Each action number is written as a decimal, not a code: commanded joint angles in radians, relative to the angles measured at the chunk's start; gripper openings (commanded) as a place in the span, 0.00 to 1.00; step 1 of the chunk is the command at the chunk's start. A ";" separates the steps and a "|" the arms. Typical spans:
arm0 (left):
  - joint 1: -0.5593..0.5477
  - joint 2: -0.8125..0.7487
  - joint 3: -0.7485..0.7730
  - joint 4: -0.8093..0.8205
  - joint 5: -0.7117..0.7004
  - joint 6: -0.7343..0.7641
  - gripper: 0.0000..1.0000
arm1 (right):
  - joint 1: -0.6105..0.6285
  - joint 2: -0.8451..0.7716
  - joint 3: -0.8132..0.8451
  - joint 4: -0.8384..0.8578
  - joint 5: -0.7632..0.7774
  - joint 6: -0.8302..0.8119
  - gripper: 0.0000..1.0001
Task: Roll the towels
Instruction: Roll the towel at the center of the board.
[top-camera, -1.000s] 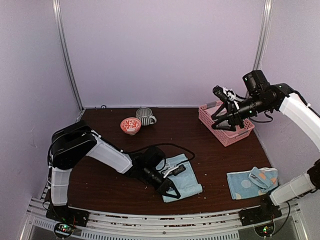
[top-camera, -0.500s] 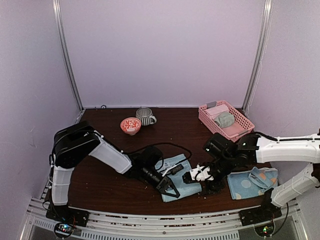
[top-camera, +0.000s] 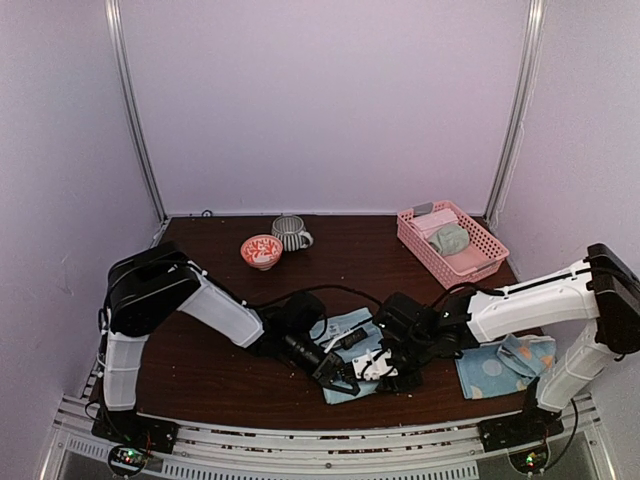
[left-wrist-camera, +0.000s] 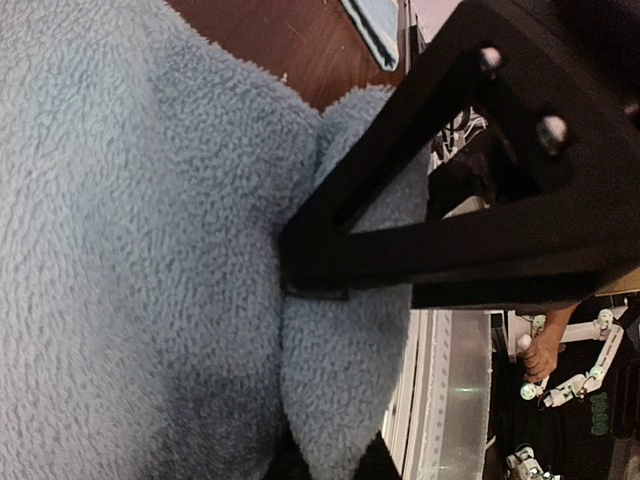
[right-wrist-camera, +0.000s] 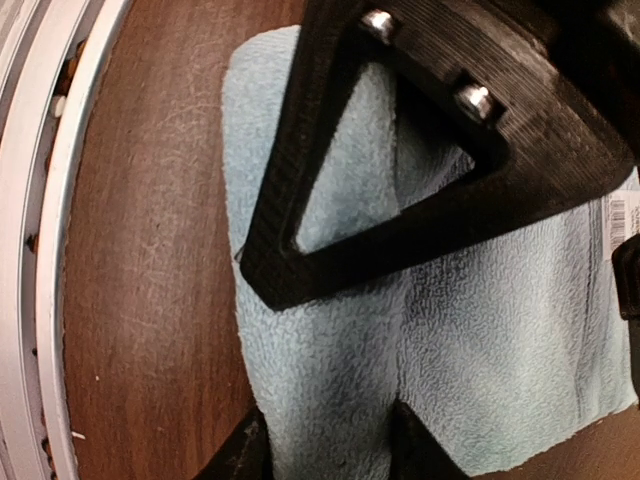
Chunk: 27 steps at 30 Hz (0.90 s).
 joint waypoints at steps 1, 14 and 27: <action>0.000 0.019 -0.031 -0.078 -0.054 0.038 0.09 | 0.004 0.021 0.015 -0.018 -0.032 -0.015 0.21; 0.038 -0.392 -0.160 -0.279 -0.557 0.187 0.44 | -0.100 0.287 0.237 -0.393 -0.424 -0.031 0.00; -0.198 -0.732 -0.245 -0.313 -0.996 0.634 0.49 | -0.292 0.710 0.576 -0.768 -0.663 -0.098 0.00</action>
